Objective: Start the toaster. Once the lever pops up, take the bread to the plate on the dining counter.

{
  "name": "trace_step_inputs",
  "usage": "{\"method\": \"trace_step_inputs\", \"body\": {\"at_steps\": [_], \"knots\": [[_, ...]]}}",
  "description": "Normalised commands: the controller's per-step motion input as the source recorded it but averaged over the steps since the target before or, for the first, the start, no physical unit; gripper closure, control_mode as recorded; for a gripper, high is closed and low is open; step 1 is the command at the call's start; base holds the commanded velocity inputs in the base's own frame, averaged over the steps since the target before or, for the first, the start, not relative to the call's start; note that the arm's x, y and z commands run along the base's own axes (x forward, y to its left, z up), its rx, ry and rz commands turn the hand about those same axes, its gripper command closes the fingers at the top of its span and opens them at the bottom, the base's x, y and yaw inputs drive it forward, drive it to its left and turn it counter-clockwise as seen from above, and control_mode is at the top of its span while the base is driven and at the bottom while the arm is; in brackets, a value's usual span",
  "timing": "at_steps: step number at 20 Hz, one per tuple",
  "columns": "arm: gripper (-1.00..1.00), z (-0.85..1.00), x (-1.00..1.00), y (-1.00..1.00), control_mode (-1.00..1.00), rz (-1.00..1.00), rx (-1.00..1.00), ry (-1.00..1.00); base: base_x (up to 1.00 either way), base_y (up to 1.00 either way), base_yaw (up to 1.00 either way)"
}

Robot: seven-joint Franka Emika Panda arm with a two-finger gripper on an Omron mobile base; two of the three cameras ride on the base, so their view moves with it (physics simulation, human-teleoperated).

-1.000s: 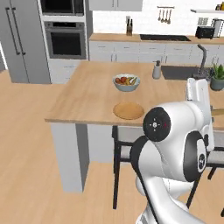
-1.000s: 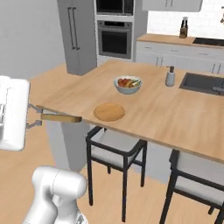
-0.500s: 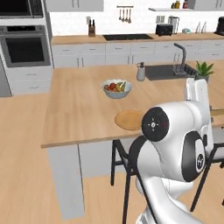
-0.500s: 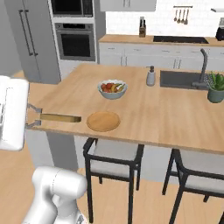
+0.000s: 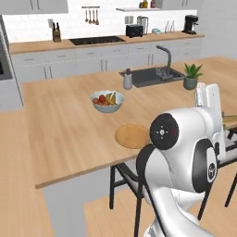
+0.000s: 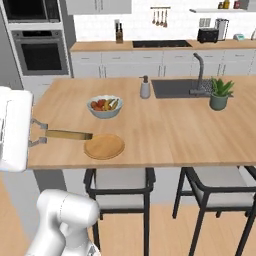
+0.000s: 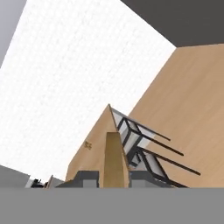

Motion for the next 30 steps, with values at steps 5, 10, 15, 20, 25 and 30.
{"method": "trace_step_inputs", "body": {"at_steps": [5, 10, 15, 20, 25, 30], "knots": [[1.00, 0.00, 0.00, 0.00, 1.00, 0.00, 0.00, 0.00, 0.37, 0.48, -0.39], [1.00, 0.00, 0.24, 0.22, -1.00, -0.32, 0.00, -0.21, 0.00, 0.00, 0.00], [1.00, -0.04, 0.43, 0.01, -1.00, -0.12, 0.00, -0.07, 0.00, 0.00, 0.00], [1.00, -0.32, 0.66, 0.07, -1.00, -0.05, 0.00, 0.03, 0.00, 0.00, 0.00], [1.00, -0.34, 0.60, 0.18, -1.00, -0.01, 0.01, 0.21, 0.00, 0.00, 0.00], [1.00, -0.48, 0.36, 0.16, -1.00, 0.00, 0.03, 0.06, 0.00, 0.00, 0.00]]}}
